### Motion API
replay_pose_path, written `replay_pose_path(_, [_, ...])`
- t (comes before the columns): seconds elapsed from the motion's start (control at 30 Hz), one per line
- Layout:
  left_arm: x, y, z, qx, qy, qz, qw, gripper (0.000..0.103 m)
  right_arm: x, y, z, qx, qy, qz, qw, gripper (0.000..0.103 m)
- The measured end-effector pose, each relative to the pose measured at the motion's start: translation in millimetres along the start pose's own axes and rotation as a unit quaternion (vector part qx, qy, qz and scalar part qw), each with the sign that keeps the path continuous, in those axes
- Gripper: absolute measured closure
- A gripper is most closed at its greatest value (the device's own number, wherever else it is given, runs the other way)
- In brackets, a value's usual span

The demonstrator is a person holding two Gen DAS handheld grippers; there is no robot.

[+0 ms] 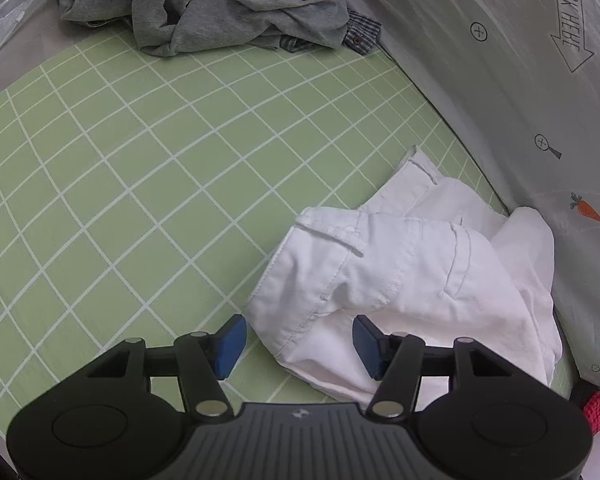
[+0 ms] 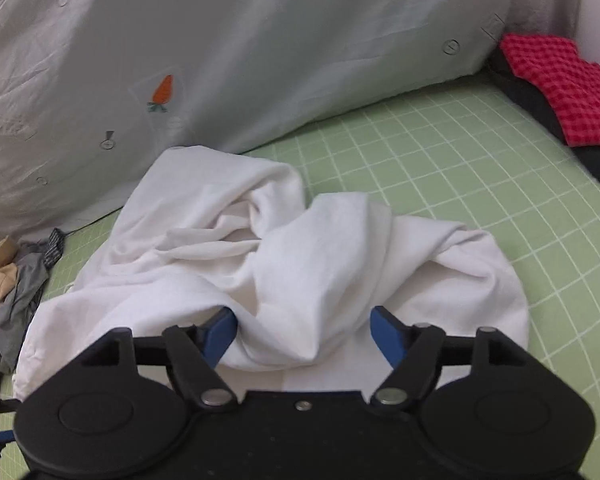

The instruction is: Fold clothes

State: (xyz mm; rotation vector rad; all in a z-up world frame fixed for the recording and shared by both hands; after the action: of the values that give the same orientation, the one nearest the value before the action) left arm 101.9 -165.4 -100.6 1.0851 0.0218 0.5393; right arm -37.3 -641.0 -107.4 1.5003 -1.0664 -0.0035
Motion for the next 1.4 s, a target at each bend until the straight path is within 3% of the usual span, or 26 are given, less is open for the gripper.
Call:
replay_pose_path(0.13, [-4, 0, 1, -0.008, 0.005, -0.004, 0.9999, 0.034, 0, 3, 11, 0.026, -0.058, 0.001, 0.998, 0.024])
replay_pose_path(0.37, [-1, 6, 4, -0.01, -0.005, 0.018, 0.9998, 0.025, 19, 25, -4, 0.028, -0.008, 0.044, 0.999, 0.024])
replay_pose_path(0.53, [2, 3, 0, 0.0, 0.001, 0.015, 0.9999, 0.025, 36, 32, 26, 0.008, -0.079, 0.073, 0.994, 0.018])
replay_pose_path(0.63, [0, -6, -2, -0.003, 0.011, -0.001, 0.9999, 0.022, 40, 18, 36, -0.028, -0.084, 0.058, 0.994, 0.018])
replay_pose_path(0.8, [-6, -26, 1, -0.018, 0.028, -0.035, 0.9989, 0.019, 50, -24, 41, -0.005, -0.143, 0.029, 0.989, 0.011])
replay_pose_path(1.03, [-2, -49, -1, -0.019, 0.062, -0.055, 0.9963, 0.021, 52, -96, 33, 0.011, -0.218, -0.069, 0.973, 0.012])
replay_pose_path(1.1, [1, -52, -4, -0.017, 0.073, -0.05, 0.9959, 0.025, 49, -109, 30, -0.003, -0.232, -0.075, 0.97, 0.018])
replay_pose_path(1.17, [5, -55, -5, -0.008, 0.073, -0.046, 0.9962, 0.041, 54, -116, 27, -0.016, -0.221, -0.061, 0.973, 0.044])
replay_pose_path(1.2, [8, -57, -4, -0.004, 0.07, -0.042, 0.9967, 0.047, 60, -118, 24, -0.022, -0.206, -0.052, 0.977, 0.066])
replay_pose_path(1.3, [24, -61, 1, -0.005, 0.056, -0.024, 0.9981, 0.071, 77, -128, 16, -0.03, -0.185, -0.035, 0.982, 0.079])
replay_pose_path(1.4, [51, -76, 13, -0.01, 0.042, -0.008, 0.999, 0.079, 96, -151, 2, -0.033, -0.165, -0.037, 0.985, 0.082])
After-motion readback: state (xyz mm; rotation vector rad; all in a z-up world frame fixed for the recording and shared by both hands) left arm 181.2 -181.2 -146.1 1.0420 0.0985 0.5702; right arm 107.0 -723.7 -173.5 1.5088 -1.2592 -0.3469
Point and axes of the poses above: each gripper's, at about its wrist camera, not at the fingertips, and y roughly against the way its jaws point, z to its right, x to its top, the point moved 4 cm from there along -y, roughly the way its jaws point, and after that the axes turned 6 degrees about -x, right-handed, at the moved point
